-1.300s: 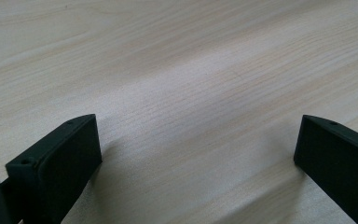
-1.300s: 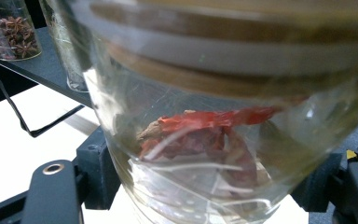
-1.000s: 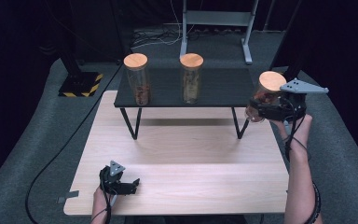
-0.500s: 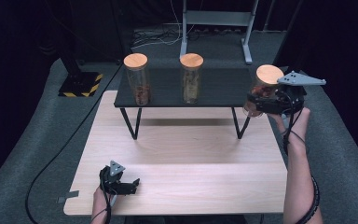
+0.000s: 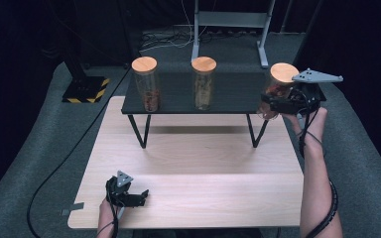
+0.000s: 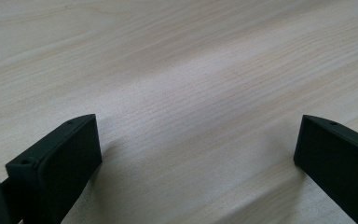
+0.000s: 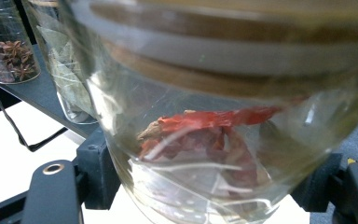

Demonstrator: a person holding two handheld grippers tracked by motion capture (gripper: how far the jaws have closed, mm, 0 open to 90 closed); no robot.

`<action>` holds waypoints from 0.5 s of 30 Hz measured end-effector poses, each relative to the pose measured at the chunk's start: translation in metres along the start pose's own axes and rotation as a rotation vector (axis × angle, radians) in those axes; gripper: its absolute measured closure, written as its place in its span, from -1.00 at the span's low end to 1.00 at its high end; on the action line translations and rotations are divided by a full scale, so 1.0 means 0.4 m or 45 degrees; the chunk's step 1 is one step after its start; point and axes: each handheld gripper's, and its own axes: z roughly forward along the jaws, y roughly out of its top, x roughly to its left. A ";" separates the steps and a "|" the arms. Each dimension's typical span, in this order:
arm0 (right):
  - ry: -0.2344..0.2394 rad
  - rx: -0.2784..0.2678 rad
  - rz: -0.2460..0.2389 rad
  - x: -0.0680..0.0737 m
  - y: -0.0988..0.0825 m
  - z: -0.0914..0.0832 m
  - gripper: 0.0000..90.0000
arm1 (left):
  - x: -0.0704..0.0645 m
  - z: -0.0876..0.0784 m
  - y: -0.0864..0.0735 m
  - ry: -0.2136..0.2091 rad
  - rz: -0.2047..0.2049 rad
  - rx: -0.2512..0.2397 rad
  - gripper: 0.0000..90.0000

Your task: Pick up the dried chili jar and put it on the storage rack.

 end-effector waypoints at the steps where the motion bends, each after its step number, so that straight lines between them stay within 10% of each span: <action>1: 0.000 0.001 -0.002 -0.001 0.002 0.002 -0.45 | 0.000 0.000 0.000 0.000 0.001 0.000 -1.00; 15: 0.012 0.024 -0.002 0.000 0.023 0.034 -0.45 | 0.000 0.000 0.000 0.000 0.000 0.000 -1.00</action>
